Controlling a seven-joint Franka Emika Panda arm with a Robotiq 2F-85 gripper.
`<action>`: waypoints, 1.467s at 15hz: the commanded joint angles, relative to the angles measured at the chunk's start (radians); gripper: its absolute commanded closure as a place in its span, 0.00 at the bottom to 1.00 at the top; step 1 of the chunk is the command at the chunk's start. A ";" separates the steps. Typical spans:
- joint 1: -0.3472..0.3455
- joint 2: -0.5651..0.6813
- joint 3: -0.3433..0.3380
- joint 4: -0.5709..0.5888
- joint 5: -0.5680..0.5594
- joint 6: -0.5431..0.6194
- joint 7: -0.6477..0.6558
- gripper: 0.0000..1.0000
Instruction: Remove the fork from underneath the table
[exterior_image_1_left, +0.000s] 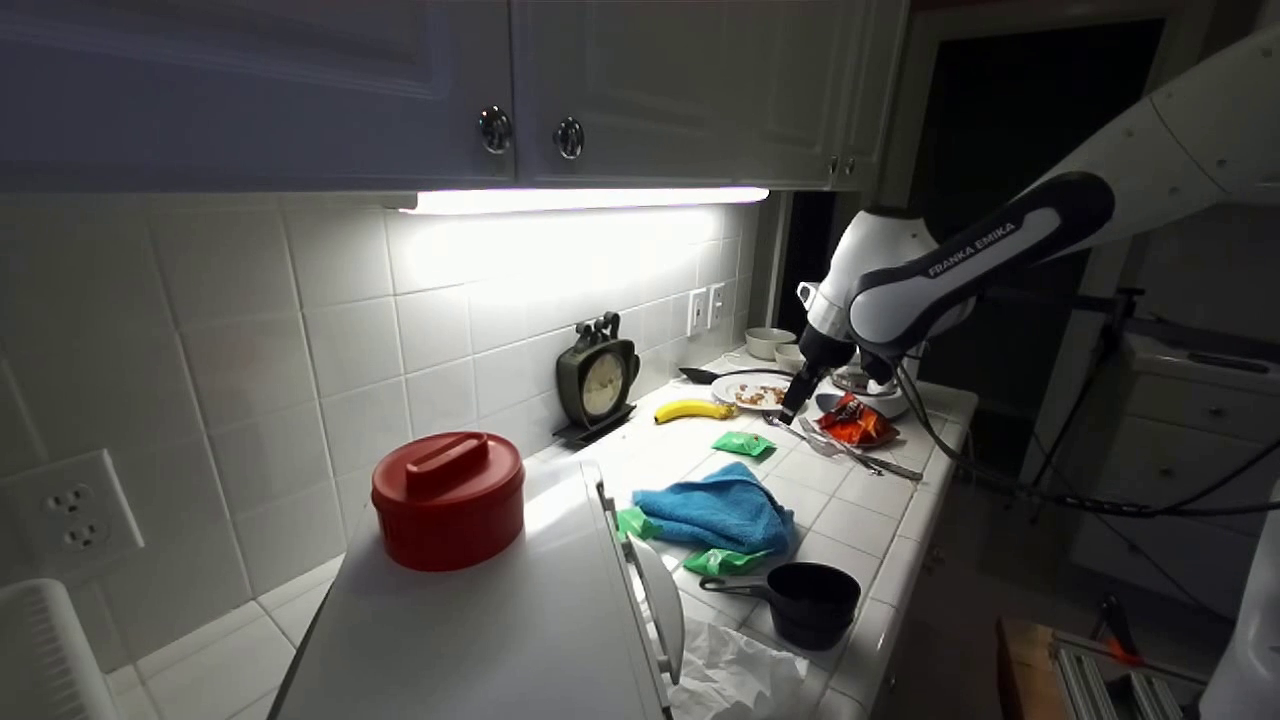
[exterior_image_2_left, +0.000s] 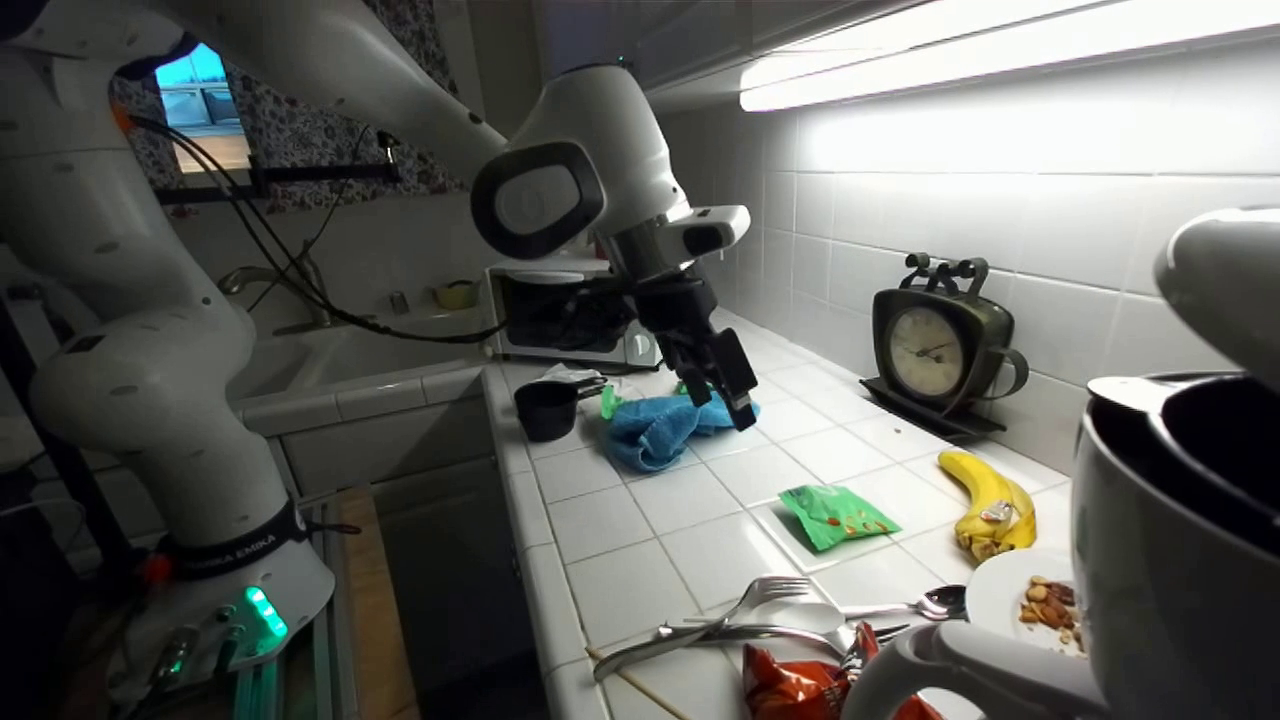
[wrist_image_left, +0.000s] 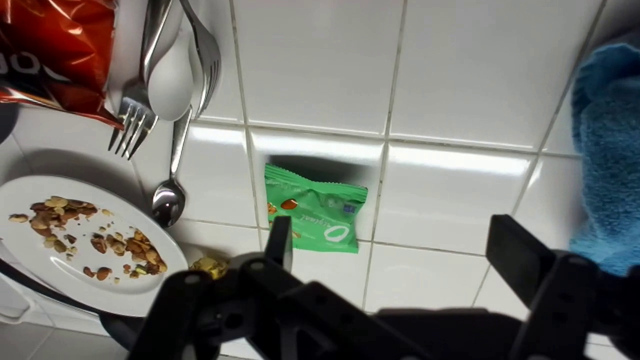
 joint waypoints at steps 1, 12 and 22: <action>-0.019 0.080 -0.018 -0.001 0.036 0.134 -0.081 0.00; -0.097 0.299 0.105 0.064 0.468 0.355 -0.419 0.00; -0.220 0.441 0.210 0.200 0.546 0.346 -0.556 0.25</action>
